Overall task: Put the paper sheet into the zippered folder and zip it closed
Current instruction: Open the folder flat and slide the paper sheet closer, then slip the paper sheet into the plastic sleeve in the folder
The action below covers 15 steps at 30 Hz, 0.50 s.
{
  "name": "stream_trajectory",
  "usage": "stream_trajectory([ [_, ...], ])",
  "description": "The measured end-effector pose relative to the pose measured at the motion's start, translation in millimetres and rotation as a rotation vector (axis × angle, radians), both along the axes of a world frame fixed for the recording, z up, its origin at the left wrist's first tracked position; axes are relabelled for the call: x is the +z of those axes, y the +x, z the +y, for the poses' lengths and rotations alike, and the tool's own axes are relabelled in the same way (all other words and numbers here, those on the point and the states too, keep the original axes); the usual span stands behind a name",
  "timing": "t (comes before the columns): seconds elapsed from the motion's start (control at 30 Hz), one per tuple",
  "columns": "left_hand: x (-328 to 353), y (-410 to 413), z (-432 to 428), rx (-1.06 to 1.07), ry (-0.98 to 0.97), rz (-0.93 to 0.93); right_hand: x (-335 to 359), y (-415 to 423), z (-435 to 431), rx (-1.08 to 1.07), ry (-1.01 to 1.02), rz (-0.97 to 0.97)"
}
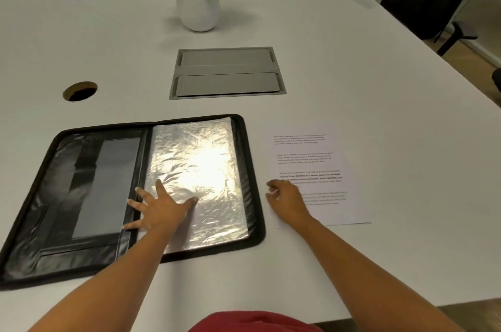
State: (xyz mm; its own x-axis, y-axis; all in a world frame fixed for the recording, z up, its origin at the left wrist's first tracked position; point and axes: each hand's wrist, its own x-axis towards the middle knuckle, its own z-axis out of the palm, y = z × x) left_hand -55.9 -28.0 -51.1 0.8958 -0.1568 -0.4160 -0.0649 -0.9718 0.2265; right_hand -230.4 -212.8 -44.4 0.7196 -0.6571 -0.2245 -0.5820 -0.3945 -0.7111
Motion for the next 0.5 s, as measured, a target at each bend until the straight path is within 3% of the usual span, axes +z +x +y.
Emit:
stream_trajectory([
  [0.1, -0.3, 9.7, 7.7, -0.045, -0.007, 0.083, 1.6, 18.8, 20.3, 0.207, -0.046, 0.143],
  [0.33, 1.3, 17.3, 13.6, -0.15, 0.0, 0.134, 12.6, 33.3, 33.0, 0.152, -0.104, 0.31],
  [0.5, -4.9, 37.3, 33.2, -0.313, 0.101, 0.118, 24.1, 25.6, 65.1, 0.255, -0.112, 0.368],
])
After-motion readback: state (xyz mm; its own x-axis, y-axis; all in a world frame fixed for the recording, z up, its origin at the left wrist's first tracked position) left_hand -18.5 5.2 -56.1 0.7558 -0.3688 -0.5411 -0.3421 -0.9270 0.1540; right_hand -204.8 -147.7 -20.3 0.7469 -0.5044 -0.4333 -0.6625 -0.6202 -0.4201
